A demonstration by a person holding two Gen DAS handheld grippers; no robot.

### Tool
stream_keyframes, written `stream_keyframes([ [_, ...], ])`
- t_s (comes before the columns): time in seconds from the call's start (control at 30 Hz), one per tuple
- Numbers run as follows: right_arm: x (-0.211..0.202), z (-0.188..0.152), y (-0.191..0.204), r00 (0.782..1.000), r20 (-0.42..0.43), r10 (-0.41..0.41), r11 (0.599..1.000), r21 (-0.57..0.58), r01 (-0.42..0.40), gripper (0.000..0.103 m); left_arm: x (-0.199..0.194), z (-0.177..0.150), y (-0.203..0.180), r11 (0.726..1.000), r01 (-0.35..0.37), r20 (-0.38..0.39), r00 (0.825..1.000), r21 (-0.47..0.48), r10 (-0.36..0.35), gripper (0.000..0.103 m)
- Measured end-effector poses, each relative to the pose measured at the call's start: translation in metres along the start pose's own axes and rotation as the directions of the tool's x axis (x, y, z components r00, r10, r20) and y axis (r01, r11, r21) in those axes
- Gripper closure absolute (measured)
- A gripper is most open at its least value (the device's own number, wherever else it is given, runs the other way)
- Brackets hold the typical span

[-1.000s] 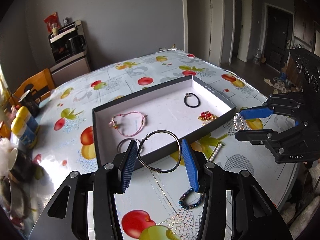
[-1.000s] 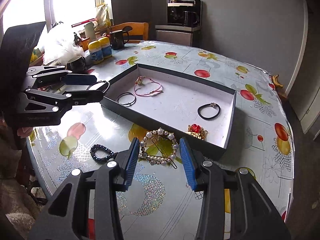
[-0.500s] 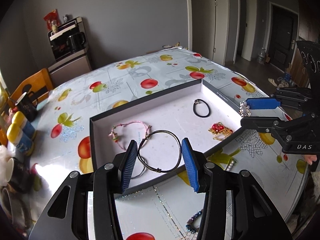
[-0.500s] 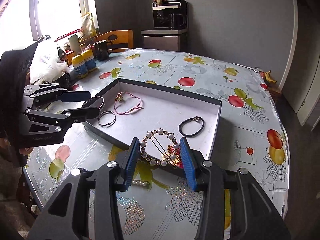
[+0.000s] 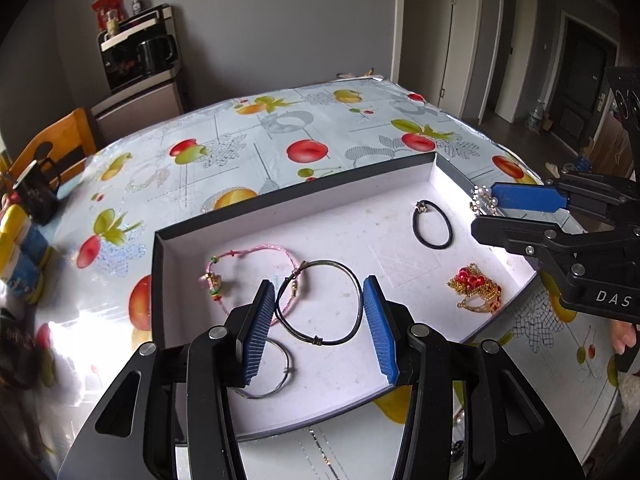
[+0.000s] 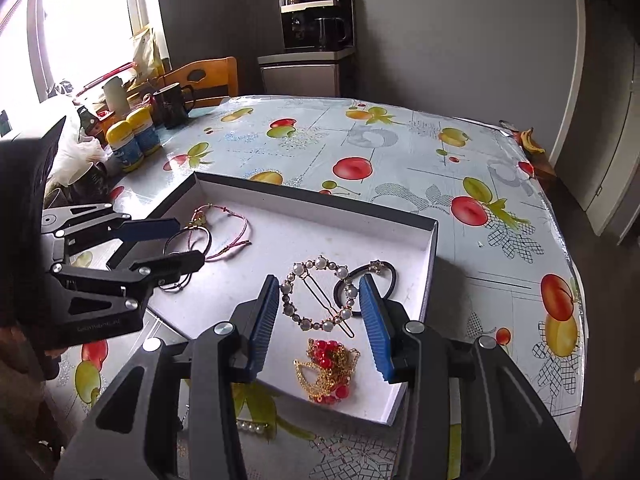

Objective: Organize jewelry
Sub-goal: 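Carry both items over the box and open the left tool to drop the bangle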

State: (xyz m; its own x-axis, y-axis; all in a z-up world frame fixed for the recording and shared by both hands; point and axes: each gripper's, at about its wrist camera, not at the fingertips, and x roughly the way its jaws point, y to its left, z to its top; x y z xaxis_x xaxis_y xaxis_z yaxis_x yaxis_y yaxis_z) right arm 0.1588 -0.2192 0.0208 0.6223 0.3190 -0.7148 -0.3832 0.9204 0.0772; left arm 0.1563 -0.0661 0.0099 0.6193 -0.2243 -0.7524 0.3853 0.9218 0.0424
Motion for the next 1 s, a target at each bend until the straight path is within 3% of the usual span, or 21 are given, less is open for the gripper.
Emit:
stream_keyframes([
  [0.3,0.035,0.021,-0.001,0.999,0.004,-0.042,0.998,0.05,0.041,0.061,0.02,-0.007,0.005,0.999,0.014,-0.022,1.0,-0.043,-0.015,0.055],
  [0.5,0.063,0.029,-0.003,0.998,-0.044,-0.042,0.995,0.093,0.046,0.061,0.025,-0.01,0.006,0.998,0.034,-0.022,0.999,-0.052,-0.035,0.055],
  [0.7,0.077,0.027,0.001,0.994,-0.067,-0.09,0.992,0.087,0.096,0.061,0.03,-0.012,0.005,0.999,0.03,-0.033,0.999,-0.043,-0.032,0.055],
  [1.0,0.086,0.022,0.005,0.993,-0.091,-0.075,0.994,0.072,0.082,0.061,0.039,-0.015,0.001,0.999,0.033,-0.061,0.998,-0.039,-0.035,0.055],
])
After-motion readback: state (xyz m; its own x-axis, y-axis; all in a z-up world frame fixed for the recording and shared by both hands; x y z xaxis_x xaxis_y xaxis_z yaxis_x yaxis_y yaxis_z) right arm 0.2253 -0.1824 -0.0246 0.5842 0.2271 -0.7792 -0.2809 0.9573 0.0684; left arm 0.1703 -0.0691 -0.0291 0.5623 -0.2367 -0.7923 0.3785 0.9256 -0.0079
